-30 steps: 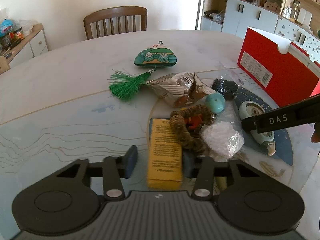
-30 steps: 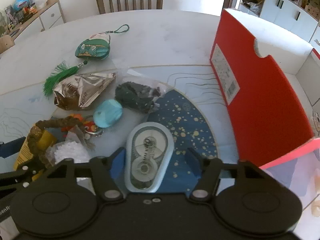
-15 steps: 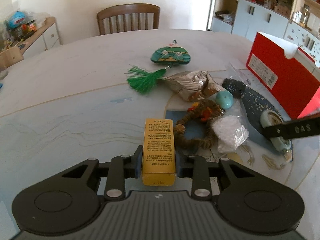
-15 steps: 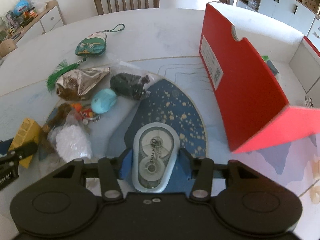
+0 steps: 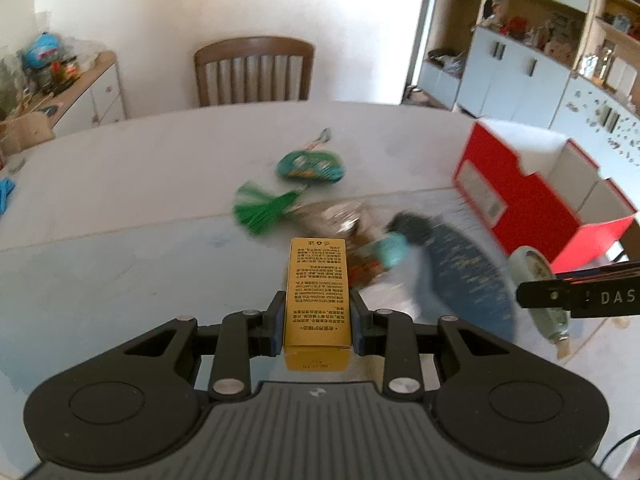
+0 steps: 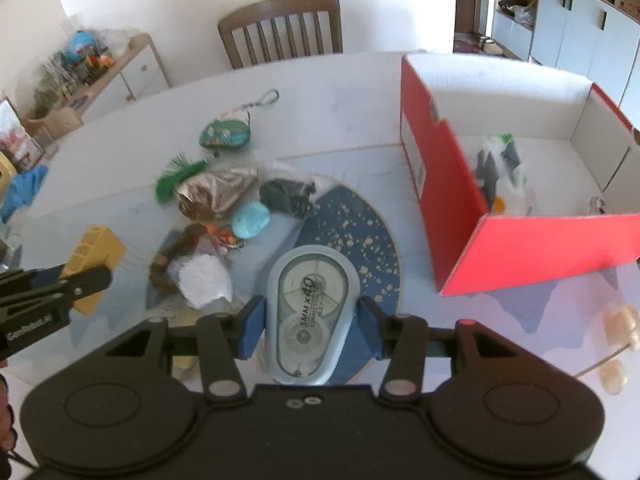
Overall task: Organize objects
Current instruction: 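Grasp the yellow box with the left tool while the right tool grasps the tape dispenser, then carry the yellow box and tape dispenser into the red shoebox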
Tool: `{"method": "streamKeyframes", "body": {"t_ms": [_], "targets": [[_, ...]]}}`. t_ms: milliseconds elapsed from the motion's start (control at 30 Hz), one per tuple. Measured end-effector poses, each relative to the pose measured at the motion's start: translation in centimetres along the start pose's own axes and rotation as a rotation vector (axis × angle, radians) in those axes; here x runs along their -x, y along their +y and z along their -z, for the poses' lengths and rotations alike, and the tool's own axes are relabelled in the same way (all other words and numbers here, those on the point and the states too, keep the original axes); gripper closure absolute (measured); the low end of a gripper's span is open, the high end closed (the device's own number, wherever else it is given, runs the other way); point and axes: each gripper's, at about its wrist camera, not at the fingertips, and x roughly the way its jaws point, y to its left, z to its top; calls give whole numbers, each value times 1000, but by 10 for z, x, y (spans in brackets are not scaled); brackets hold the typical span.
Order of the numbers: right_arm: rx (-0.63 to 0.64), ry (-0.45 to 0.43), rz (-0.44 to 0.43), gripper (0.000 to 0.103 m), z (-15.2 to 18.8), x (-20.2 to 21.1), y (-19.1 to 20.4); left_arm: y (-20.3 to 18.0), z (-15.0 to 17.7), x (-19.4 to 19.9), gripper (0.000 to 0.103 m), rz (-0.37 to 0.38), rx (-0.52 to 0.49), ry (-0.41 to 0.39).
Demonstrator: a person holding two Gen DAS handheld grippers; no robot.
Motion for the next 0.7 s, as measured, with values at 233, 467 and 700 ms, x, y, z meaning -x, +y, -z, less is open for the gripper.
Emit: {"method": "streamKeyframes", "body": {"t_ms": [233,467,700], "targets": [[3,-28,-33,55,-17,39,-21,-46,-26,18,73,60,-19,-27],[7,-70,-41,55,-35,68,-52,-92,-51,24,73,111,-48,-42],[18,-117,-20,54,-52,87,-90,-147,-73,20,73,142,-100,-59]]}}
